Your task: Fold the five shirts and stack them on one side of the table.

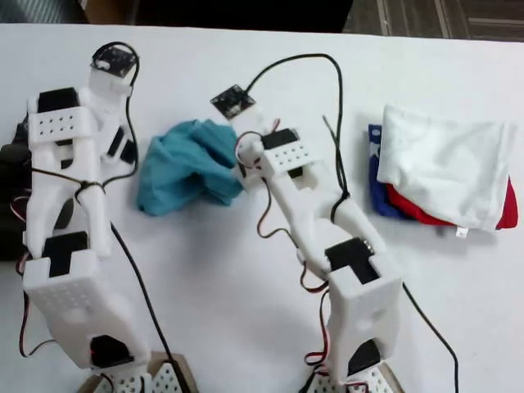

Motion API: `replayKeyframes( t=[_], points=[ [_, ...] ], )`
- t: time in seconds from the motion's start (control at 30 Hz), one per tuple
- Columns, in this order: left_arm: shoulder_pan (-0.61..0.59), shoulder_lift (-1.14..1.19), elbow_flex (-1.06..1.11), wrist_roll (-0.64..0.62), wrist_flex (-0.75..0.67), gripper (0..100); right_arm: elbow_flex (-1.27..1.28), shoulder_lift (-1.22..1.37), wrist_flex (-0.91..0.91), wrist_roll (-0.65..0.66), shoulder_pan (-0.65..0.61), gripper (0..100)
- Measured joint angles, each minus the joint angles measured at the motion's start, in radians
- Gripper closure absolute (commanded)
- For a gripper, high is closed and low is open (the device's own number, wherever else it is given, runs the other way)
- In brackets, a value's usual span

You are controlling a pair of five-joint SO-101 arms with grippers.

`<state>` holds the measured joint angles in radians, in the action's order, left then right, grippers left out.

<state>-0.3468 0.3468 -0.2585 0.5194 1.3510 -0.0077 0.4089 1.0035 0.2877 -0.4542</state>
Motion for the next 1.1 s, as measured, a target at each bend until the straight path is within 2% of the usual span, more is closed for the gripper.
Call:
replayKeyframes(
  t=[0.37, 0.57, 0.77, 0.97, 1.1],
  points=[
    [0.0, 0.0, 0.0, 0.0, 0.0, 79, -0.091, 0.0, 0.028, 0.0, 0.12, 96.9],
    [0.0, 0.0, 0.0, 0.0, 0.0, 79, -0.091, 0.0, 0.063, 0.0, 0.054, 76.8],
    [0.0, 0.0, 0.0, 0.0, 0.0, 79, -0.097, 0.029, 0.068, 0.0, 0.009, 82.8],
    [0.0, 0.0, 0.0, 0.0, 0.0, 79, -0.12, 0.135, 0.068, 0.0, -0.002, 83.0],
    [0.0, 0.0, 0.0, 0.0, 0.0, 79, -0.121, 0.143, 0.092, -0.049, 0.0, 83.2]
  ],
)
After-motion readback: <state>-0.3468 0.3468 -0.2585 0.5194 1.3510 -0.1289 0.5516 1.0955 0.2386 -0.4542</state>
